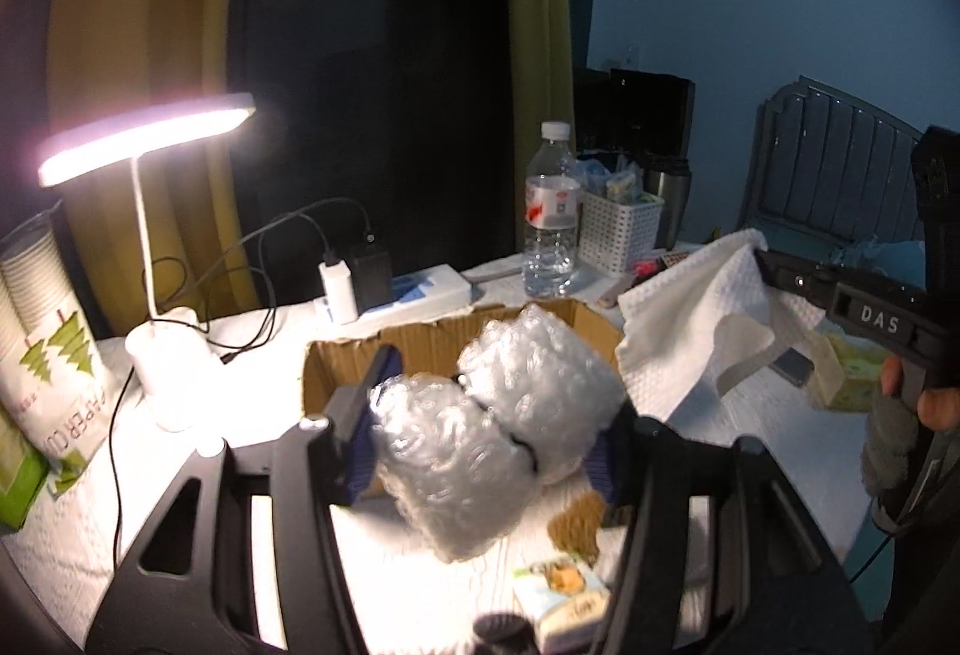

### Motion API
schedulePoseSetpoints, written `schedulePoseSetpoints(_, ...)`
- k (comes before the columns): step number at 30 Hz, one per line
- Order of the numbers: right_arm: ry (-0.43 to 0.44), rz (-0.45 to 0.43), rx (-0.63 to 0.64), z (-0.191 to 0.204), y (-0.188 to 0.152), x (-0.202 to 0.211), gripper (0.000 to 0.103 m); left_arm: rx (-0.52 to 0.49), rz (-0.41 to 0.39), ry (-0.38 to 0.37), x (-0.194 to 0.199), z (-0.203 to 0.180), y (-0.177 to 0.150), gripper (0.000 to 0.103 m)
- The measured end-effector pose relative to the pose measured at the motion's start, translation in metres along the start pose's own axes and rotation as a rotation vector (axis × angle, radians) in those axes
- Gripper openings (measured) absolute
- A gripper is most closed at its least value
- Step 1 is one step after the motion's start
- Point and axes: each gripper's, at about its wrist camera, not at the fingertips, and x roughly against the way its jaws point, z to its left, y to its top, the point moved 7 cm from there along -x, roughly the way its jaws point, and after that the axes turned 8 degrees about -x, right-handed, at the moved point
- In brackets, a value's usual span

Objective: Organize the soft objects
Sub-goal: 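Carry the towel with the right tool while the left tool drops the bubble wrap into the box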

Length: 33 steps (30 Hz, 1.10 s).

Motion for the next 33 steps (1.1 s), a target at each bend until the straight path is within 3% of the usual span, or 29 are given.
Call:
schedulePoseSetpoints(11,0.000,0.066,-0.005,-0.003,0.006,-0.065,0.008,0.040,0.060,-0.061,-0.071,0.005,0.000,0.055)
schedulePoseSetpoints(19,-0.011,0.165,-0.021,-0.004,-0.012,-0.115,0.008,0.087,0.138,-0.107,-0.108,0.003,-0.014,0.058)
schedulePoseSetpoints(22,-0.008,0.220,-0.030,-0.004,-0.024,-0.130,0.008,0.088,0.163,-0.121,-0.115,0.000,-0.019,0.064)
schedulePoseSetpoints(25,0.001,0.272,-0.052,-0.004,-0.036,-0.140,0.016,0.087,0.163,-0.127,-0.115,-0.001,-0.020,0.076)
schedulePoseSetpoints(27,0.002,0.285,-0.060,-0.004,-0.039,-0.141,0.038,0.088,0.159,-0.131,-0.113,0.000,-0.019,0.080)
schedulePoseSetpoints(29,0.000,0.284,-0.063,-0.004,-0.039,-0.138,0.043,0.086,0.155,-0.131,-0.111,0.000,-0.018,0.085)
schedulePoseSetpoints(33,-0.013,0.266,-0.051,-0.001,-0.034,-0.128,0.044,0.086,0.136,-0.123,-0.101,0.001,-0.013,0.085)
